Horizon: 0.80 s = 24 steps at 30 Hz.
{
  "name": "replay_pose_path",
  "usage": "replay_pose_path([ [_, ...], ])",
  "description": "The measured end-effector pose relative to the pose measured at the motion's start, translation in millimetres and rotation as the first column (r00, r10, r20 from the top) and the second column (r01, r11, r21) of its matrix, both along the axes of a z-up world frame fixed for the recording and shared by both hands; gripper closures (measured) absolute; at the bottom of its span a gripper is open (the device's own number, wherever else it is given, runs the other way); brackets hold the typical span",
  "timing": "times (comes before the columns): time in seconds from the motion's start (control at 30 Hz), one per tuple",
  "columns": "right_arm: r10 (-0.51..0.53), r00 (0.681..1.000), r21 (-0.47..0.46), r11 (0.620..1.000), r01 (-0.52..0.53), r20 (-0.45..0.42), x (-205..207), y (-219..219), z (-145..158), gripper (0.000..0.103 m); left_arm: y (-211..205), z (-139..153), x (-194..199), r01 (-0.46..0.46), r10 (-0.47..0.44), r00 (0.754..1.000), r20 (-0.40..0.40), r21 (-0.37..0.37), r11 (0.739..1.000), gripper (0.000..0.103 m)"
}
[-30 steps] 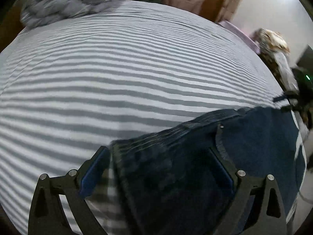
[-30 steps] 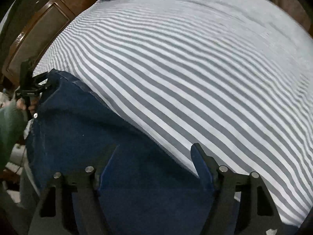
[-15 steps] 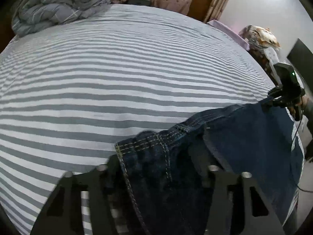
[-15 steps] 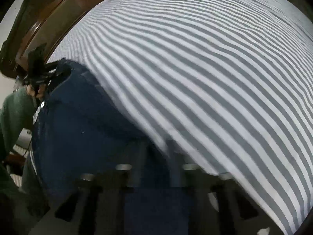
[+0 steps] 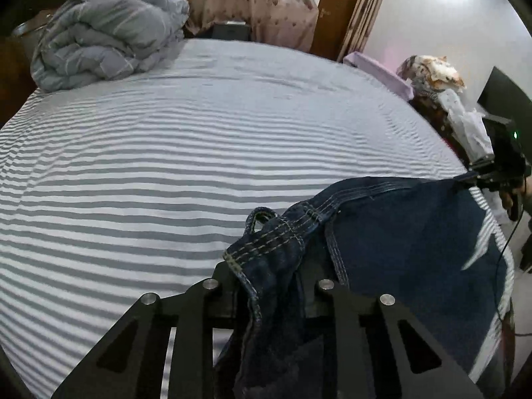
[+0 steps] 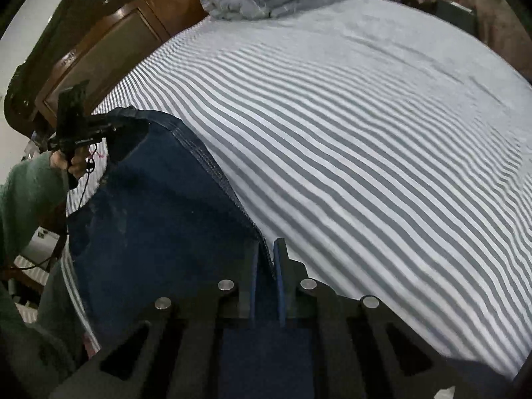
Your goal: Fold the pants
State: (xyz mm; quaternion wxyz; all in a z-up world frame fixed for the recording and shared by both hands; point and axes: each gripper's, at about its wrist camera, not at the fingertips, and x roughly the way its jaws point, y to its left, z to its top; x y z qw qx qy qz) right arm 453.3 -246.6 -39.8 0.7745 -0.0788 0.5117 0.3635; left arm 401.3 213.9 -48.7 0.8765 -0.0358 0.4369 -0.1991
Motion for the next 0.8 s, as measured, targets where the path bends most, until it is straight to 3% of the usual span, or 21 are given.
replay_pose_path([
  [0.17,-0.025,0.999,0.015,1.0,0.024,0.038,-64.6,-1.1,31.8,0.094,5.4,41.9,-54.7,0.027,-0.026,0.999,0.03,-0.036,0.999,0.079],
  [0.3,-0.022,0.998,0.018,1.0,0.021,0.052,-121.0,1.3,39.4,0.094,9.4,47.1,-97.3,0.052,-0.05,0.998,0.025,-0.064,0.997,0.079],
  [0.5,-0.042,0.999,0.023,0.999,0.041,0.022,-190.0,4.1,12.3,0.094,12.7,18.7,-167.1,0.097,-0.098,0.995,-0.036,-0.049,0.994,0.079],
  [0.8,-0.05,0.994,0.028,0.998,0.053,-0.095,-241.3,14.0,-44.5,0.093,21.0,-12.7,-218.2,0.131,-0.132,0.986,-0.106,-0.019,0.991,0.079],
])
